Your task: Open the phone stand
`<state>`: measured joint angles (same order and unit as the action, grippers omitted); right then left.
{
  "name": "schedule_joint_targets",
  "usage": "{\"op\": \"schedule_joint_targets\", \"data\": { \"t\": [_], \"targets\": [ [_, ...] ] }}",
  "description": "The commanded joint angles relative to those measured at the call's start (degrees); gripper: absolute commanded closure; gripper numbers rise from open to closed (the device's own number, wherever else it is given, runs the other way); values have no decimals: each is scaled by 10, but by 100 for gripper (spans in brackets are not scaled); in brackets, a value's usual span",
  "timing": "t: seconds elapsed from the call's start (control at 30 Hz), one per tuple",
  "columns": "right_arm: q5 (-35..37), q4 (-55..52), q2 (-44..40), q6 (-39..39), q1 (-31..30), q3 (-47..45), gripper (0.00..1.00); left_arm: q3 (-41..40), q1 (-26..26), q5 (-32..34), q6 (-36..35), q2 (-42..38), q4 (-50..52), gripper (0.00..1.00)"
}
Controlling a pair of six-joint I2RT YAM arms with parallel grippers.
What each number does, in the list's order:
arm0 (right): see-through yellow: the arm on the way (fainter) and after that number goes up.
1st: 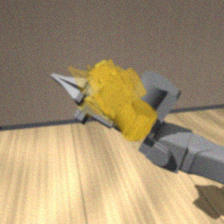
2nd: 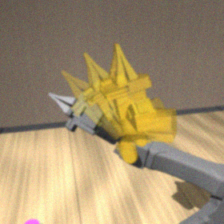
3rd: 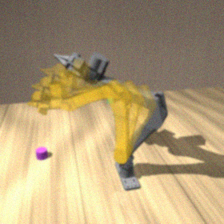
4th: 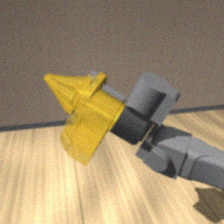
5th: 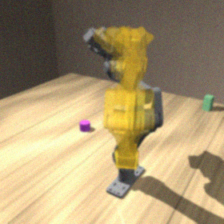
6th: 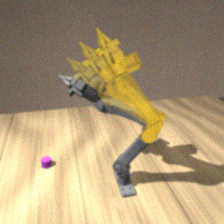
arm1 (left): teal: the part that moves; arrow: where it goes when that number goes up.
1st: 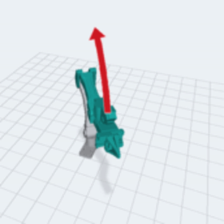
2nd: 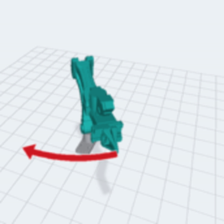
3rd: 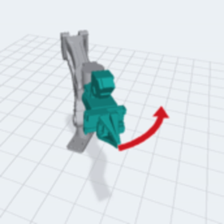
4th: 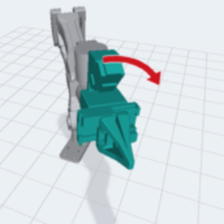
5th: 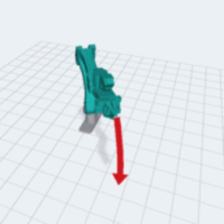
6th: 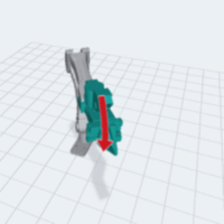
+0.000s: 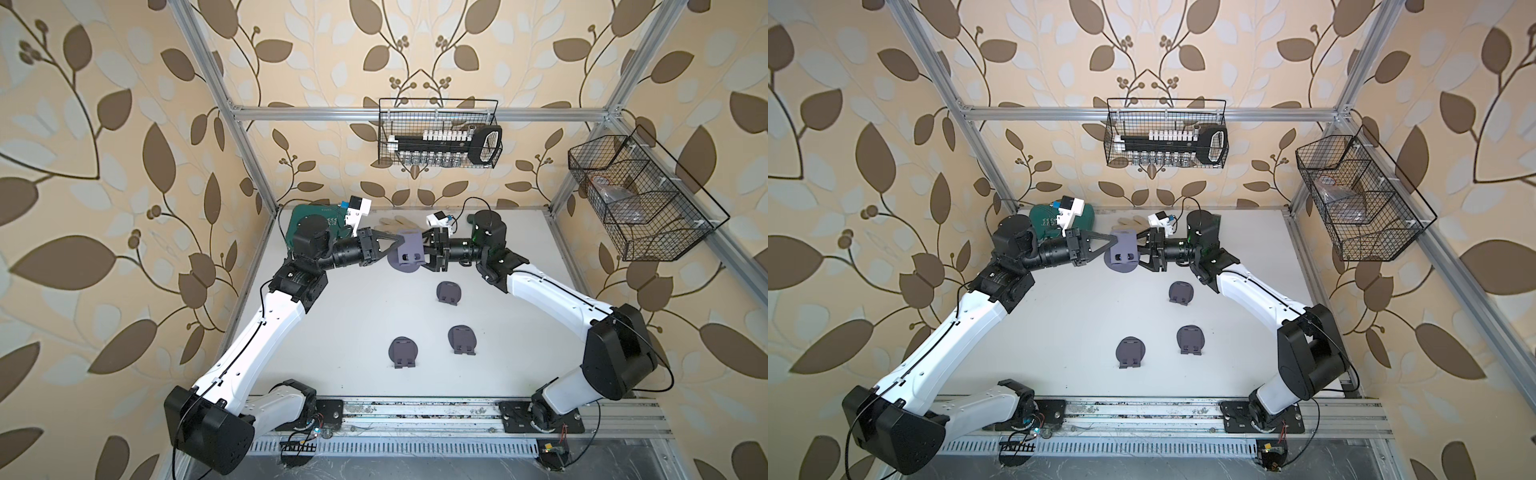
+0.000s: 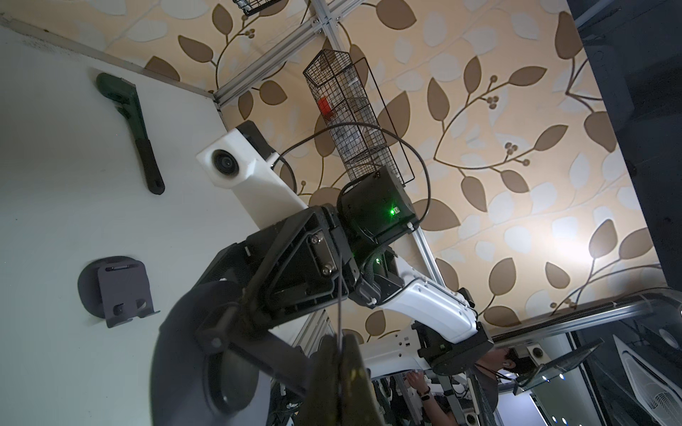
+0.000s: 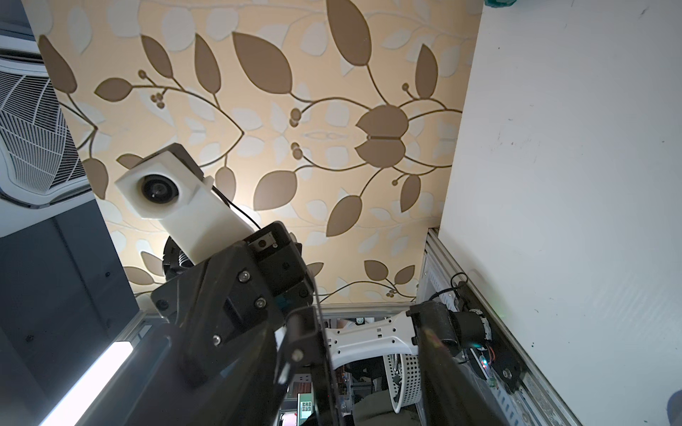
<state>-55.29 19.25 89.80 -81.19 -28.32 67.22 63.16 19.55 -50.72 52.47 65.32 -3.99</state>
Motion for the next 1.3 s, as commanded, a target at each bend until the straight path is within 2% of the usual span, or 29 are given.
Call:
{"op": "schedule_joint_targets", "data": {
  "t": [0.0,0.1,0.27,0.3,0.33,0.4,0.47,0.53,0.67,0.73,0.93,1.0,1.17,1.27],
  "targets": [
    [9,0,13,2,-19,24,48,3,4,-6,-17,-4,-33,100],
    [13,6,21,-5,-28,22,61,3,4,-7,-21,-2,-36,100],
    [15,27,33,-26,-39,18,94,3,4,-5,-31,-1,-24,100],
    [16,27,32,-27,-39,16,99,4,4,-5,-31,-1,-21,100],
    [16,27,31,-30,-39,14,100,4,4,-3,-47,-2,-18,100],
    [15,27,28,-33,-39,8,98,4,4,3,-52,-5,-15,100],
    [18,21,22,-34,-39,-4,83,4,4,5,-51,-5,-23,100],
    [25,11,13,-30,-39,-21,78,1,4,10,-47,-7,-33,100],
    [29,30,0,-47,-25,-64,62,-1,4,7,-39,-8,-58,100],
    [31,44,-9,-58,-10,-80,61,2,4,4,-39,-6,-58,100],
    [31,-6,-39,-39,2,-75,60,12,4,-1,-39,-5,-53,100],
    [32,-15,-56,-36,13,-83,57,12,4,-2,-39,-6,-53,100],
    [27,-73,-111,-9,81,-110,51,9,4,-6,-39,-13,-47,100],
    [20,-87,-130,0,97,-118,52,8,4,-9,-40,-13,-43,100]
  ]
}}
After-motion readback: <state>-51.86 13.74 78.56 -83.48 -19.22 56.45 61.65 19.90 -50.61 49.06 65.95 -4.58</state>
